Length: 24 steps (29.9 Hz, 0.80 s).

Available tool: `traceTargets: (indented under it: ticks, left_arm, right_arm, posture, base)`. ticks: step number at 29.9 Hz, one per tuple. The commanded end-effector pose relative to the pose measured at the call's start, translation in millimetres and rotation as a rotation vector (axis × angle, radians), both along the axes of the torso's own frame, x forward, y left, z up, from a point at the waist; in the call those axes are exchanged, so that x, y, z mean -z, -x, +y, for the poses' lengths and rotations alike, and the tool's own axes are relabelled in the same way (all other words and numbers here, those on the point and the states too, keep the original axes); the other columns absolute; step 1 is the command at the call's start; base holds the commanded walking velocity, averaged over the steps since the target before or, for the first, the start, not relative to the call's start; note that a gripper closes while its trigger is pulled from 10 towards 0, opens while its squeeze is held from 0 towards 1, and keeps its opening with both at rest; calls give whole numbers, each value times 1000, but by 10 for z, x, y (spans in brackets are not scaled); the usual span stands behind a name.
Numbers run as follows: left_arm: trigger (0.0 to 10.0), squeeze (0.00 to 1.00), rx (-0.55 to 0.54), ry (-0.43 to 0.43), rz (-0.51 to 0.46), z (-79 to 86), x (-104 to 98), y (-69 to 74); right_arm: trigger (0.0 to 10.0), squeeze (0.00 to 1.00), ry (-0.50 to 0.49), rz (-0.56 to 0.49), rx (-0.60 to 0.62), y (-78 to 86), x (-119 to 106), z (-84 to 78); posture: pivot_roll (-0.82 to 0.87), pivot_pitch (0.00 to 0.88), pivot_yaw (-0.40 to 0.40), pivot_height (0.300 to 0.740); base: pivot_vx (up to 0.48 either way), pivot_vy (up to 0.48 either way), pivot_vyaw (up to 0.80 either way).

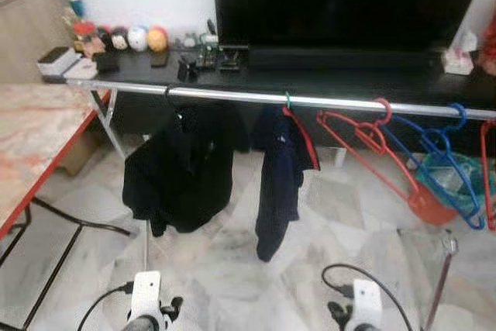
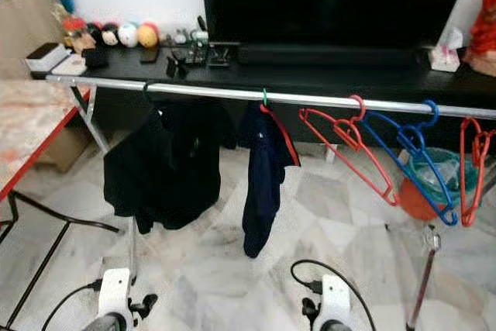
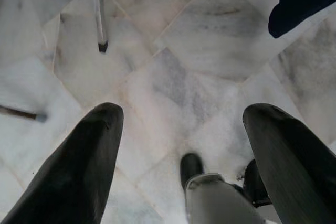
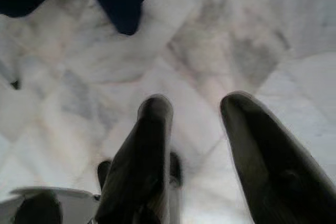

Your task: Hang hanger

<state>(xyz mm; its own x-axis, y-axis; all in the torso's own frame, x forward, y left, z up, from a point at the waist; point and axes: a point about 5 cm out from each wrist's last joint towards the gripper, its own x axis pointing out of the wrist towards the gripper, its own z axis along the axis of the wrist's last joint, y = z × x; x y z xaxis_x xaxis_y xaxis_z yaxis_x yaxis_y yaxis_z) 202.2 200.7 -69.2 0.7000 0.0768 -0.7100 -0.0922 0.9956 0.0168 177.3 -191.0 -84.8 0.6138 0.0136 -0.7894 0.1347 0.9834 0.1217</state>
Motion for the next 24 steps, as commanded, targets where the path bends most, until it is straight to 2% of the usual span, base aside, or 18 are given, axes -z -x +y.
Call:
traceTargets:
  ticks: [1, 24]
  left_arm:
    - [10000, 0, 1, -8, 8, 16, 12, 26]
    - [10000, 0, 1, 3, 8, -27, 24, 36]
  right_arm:
    - [10000, 0, -13, 4, -9, 1, 8, 54]
    - [10000, 0, -6, 0, -8, -6, -2, 1]
  posture:
    - [-74, 0, -7, 740]
    - [-76, 0, -19, 740]
  base:
    - [0, -322, 0]
    - [0, -323, 0]
